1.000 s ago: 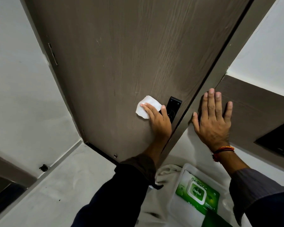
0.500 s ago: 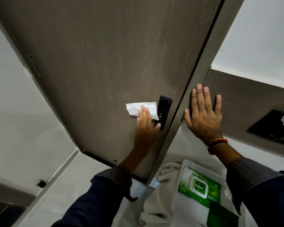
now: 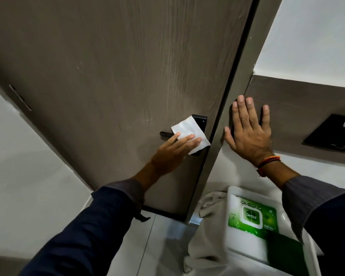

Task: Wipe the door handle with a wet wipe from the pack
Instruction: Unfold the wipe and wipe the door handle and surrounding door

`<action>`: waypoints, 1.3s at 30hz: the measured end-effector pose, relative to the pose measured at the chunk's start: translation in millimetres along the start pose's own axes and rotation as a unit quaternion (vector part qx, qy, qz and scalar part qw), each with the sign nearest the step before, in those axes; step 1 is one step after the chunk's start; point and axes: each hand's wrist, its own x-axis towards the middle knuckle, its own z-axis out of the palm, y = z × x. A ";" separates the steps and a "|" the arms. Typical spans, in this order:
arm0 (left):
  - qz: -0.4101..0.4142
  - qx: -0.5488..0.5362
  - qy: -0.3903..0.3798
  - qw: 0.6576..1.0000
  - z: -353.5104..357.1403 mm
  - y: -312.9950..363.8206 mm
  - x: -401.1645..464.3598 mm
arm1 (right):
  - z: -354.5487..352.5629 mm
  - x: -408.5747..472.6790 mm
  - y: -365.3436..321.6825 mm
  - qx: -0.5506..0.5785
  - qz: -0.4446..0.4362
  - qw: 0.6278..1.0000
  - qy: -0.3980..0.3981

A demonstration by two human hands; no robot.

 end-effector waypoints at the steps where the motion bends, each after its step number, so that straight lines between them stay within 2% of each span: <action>1: 0.015 0.011 -0.004 1.000 -3.0 -9.2 -4.8 | -0.5 0.1 -0.7 0.002 0.001 1.000 -0.002; 5: 0.043 0.022 -0.018 0.999 -4.3 -30.3 -13.6 | -2.6 -0.5 -1.1 0.000 -0.001 1.000 -0.014; 9: 0.024 -0.031 -0.010 0.999 7.6 -3.2 12.5 | -6.1 -0.2 0.4 -0.006 0.003 1.000 -0.026; 13: 0.059 -0.010 -0.053 0.997 2.0 -36.0 -8.2 | -10.1 0.3 1.0 -0.007 0.000 0.999 -0.038; 15: 0.051 -0.006 -0.060 0.997 -3.1 -38.0 -14.7 | -12.3 1.5 0.0 -0.010 0.004 0.999 -0.043; 20: -0.024 -0.073 -0.016 0.997 -6.7 12.9 16.2 | -13.5 0.5 -2.0 -0.012 0.013 0.998 -0.054; 25: -0.134 -0.079 0.009 0.988 -12.5 -23.9 -29.1 | -12.5 0.5 -0.5 -0.004 0.015 0.998 -0.061; 27: -0.211 -0.117 -0.005 0.971 -14.7 -35.2 -36.8 | -12.6 0.7 -1.7 -0.002 0.013 0.998 -0.060; 29: -0.253 -0.133 0.008 0.958 -19.3 -24.3 -29.2 | -13.7 1.2 -2.2 0.001 0.014 0.998 -0.062; 32: -0.210 -0.136 0.053 0.967 -23.4 22.1 -5.5 | -12.9 1.3 -2.1 0.002 0.010 0.998 -0.061; 35: -0.195 -0.169 0.055 0.965 -34.0 56.3 19.8 | -13.0 0.7 -1.5 0.007 0.011 0.998 -0.061; 39: -0.183 -0.121 0.031 0.975 -37.8 31.0 3.1 | -11.9 0.7 -0.8 0.018 0.004 0.998 -0.055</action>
